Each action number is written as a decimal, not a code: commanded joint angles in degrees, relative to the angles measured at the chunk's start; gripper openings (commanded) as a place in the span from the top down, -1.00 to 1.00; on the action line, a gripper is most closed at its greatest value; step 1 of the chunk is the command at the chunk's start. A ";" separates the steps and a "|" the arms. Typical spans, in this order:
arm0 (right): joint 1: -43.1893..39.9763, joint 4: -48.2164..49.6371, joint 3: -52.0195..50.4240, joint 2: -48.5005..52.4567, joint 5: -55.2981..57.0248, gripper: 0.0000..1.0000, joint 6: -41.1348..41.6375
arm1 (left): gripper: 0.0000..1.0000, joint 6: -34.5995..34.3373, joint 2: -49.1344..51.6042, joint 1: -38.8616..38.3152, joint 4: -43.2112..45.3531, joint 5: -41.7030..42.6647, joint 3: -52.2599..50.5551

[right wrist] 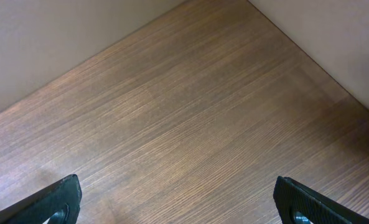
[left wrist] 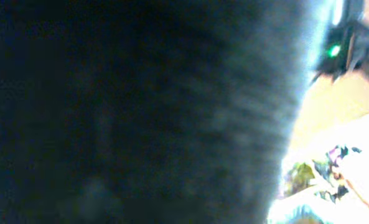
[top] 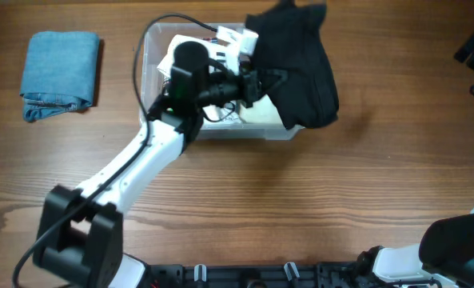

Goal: Pack container
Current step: 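Carry the black garment over the box's right side and lower it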

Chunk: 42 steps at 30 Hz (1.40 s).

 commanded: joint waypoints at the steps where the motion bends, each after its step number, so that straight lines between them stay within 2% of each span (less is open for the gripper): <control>1: 0.09 0.11 -0.46 0.66 -0.90 -0.99 -1.01 | 0.92 8.15 1.95 0.20 0.55 3.13 2.10; 8: 0.09 0.11 -0.46 0.66 -0.90 -0.99 -0.98 | 0.92 14.05 4.28 5.49 -1.14 1.86 2.10; 13: 0.09 0.09 -0.46 0.66 -0.90 -0.99 -0.98 | 0.92 16.20 7.74 7.91 -1.62 -7.32 2.10; 17: 0.09 0.11 -0.46 0.66 -0.90 -0.99 -1.01 | 0.92 17.90 11.47 7.76 -1.84 -9.07 2.10; 26: 0.09 0.11 -0.46 0.66 -0.90 -1.00 -0.98 | 0.92 17.33 14.05 7.78 -2.62 -8.31 2.10; 29: 0.09 0.11 -0.46 0.66 -0.90 -0.99 -1.01 | 0.92 12.68 13.97 7.89 -2.38 -6.51 2.47; 32: 0.09 0.11 -0.46 0.66 -0.90 -0.99 -1.01 | 0.92 9.35 13.97 7.87 -1.92 -2.19 5.20; 37: 0.09 0.11 -0.46 0.66 -0.90 -0.99 -1.01 | 0.92 8.50 13.97 8.17 -1.77 22.01 15.72; 41: 0.09 0.11 -0.46 0.66 -0.90 -1.00 -1.01 | 0.92 8.48 13.99 10.27 -1.79 39.87 17.51; 42: 0.09 0.11 -0.46 0.66 -0.90 -0.99 -1.01 | 0.92 7.96 13.99 10.97 -1.90 42.03 17.51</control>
